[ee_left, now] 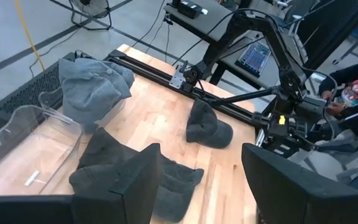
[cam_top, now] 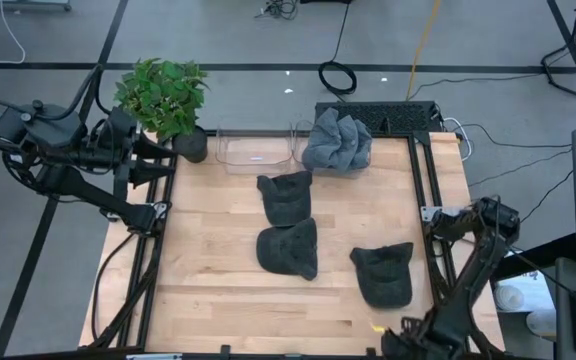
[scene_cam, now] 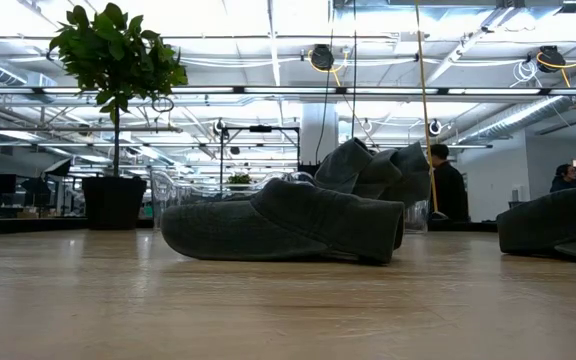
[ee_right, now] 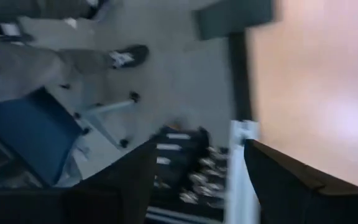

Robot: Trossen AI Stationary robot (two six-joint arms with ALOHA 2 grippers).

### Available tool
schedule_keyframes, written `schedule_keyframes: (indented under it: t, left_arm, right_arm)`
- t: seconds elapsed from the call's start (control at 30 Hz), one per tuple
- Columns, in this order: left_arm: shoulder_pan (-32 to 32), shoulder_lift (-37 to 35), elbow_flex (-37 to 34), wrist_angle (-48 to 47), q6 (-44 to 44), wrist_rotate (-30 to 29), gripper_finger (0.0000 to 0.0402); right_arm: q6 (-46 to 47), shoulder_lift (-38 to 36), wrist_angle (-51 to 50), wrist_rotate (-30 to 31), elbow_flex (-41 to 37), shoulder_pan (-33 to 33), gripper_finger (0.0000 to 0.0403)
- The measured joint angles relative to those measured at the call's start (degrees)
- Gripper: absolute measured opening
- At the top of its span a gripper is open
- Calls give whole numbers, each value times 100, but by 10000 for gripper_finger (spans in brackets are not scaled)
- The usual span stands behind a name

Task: Pick & Place hat
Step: Put the bottom right black cap into the left transparent bin

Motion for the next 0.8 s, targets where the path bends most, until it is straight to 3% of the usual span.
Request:
schedule_keyframes:
  t: [0.2,0.43,0.67,0.8]
  left_arm:
    - [0,0,0,3,-292,-2,234]
    - [0,11,0,7,-523,12,234]
    - [-1,11,0,9,-622,44,234]
    - [1,11,0,9,-621,44,234]
  right_arm:
    - [226,54,-347,173,-1,317,221]
    - [-391,54,-1843,1107,2,301,193]
    - [-859,91,-2266,2229,2,257,191]
    - [-1226,324,-2318,2415,2,187,191]
